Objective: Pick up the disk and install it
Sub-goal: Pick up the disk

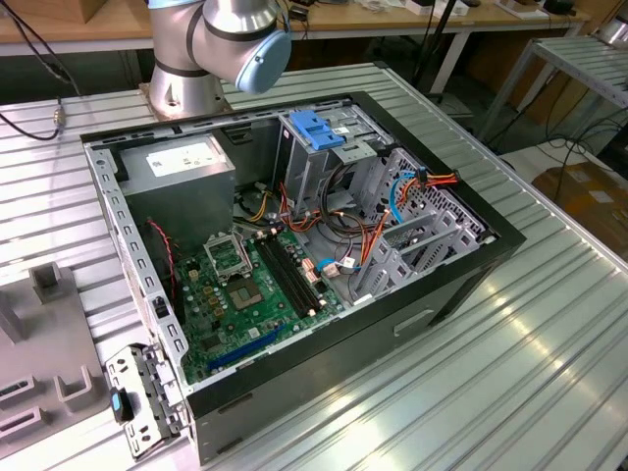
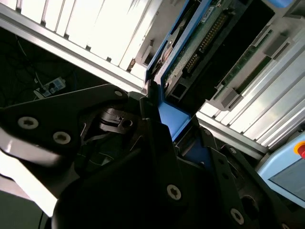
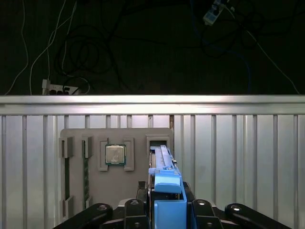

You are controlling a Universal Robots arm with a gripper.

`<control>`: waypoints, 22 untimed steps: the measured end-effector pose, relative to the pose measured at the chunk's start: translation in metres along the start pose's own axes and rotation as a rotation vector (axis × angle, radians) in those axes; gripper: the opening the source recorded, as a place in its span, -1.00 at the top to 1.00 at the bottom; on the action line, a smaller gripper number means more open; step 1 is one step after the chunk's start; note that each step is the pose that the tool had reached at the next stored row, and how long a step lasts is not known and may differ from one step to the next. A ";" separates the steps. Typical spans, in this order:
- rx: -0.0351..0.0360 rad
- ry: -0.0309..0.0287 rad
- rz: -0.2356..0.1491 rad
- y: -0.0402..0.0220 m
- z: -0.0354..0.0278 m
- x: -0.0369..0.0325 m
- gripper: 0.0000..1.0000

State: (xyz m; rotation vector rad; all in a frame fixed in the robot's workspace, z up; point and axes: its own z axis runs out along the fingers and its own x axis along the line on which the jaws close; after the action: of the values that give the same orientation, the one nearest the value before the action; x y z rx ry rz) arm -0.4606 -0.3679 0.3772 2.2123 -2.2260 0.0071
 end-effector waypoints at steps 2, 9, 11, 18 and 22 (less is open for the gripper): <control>0.0000 0.0000 0.000 0.0000 -0.0014 0.0000 0.25; 0.0000 -0.0001 0.000 0.0000 -0.0060 0.0000 0.25; 0.0000 0.0000 0.000 0.0000 -0.0070 0.0000 0.25; 0.0000 0.0000 0.000 -0.0001 -0.0116 0.0001 0.25; 0.0000 0.0000 0.000 -0.0001 -0.0137 0.0001 0.25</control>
State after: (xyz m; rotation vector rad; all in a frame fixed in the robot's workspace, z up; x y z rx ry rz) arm -0.4605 -0.3679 0.3909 2.2123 -2.2261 0.0071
